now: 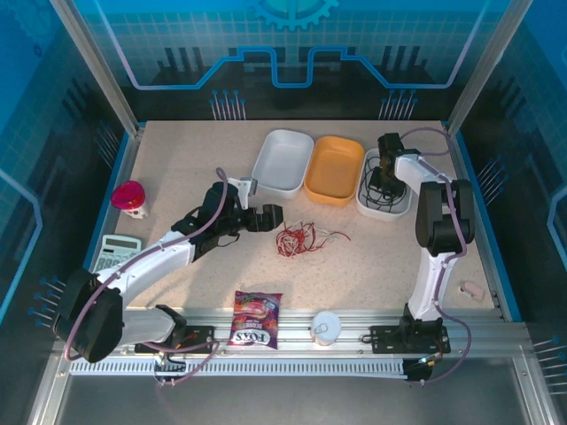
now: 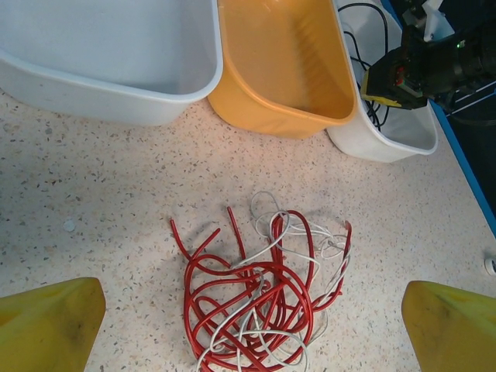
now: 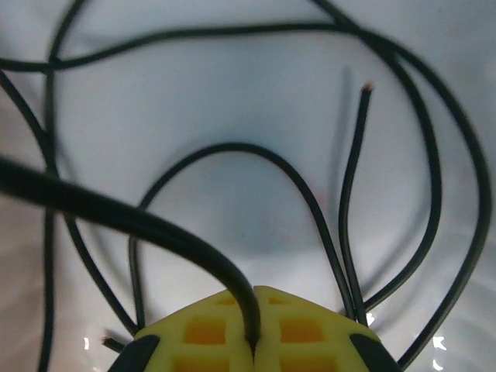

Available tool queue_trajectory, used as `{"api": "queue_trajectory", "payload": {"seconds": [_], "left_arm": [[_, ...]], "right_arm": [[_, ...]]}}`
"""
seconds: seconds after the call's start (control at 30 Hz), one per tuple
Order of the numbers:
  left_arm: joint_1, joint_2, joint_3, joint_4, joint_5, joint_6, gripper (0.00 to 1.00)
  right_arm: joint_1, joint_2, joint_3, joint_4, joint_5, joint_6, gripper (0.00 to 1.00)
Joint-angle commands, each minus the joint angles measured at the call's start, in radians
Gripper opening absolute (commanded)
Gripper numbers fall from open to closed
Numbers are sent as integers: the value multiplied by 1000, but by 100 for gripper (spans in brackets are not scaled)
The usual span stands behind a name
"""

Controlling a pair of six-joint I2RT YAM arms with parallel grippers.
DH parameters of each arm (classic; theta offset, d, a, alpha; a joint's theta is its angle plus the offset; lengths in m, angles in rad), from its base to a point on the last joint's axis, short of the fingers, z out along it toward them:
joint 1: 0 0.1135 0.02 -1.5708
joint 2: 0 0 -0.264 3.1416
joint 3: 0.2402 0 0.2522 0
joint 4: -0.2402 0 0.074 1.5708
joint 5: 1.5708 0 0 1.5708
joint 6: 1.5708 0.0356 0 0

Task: Untangle the cables
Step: Place the cable in the container, then untie the cables at the center of the table.

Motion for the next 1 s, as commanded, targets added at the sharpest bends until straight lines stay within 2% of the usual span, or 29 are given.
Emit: {"api": "queue_trajectory", "payload": {"seconds": [0.0,0.3,0.5,0.73,0.97], "left_arm": [[8,16,19,1,3,-14,99],[8,28,36,-2,2,-16,99],[7,36,43,4,13,-19,99],[8,37,47,-5,11,-37,99],[8,74,62,-53,5,-63,99]], "right_arm": [[6,-8,13,-47,-15,-15,7],[21,-210,-96,-61,21,-35,39],[24,-336,-160,-70,29,-32,52],[55,-473,-224,-48,-46,-44,57],[243,-606,-333,-37,-64,29,57]]}}
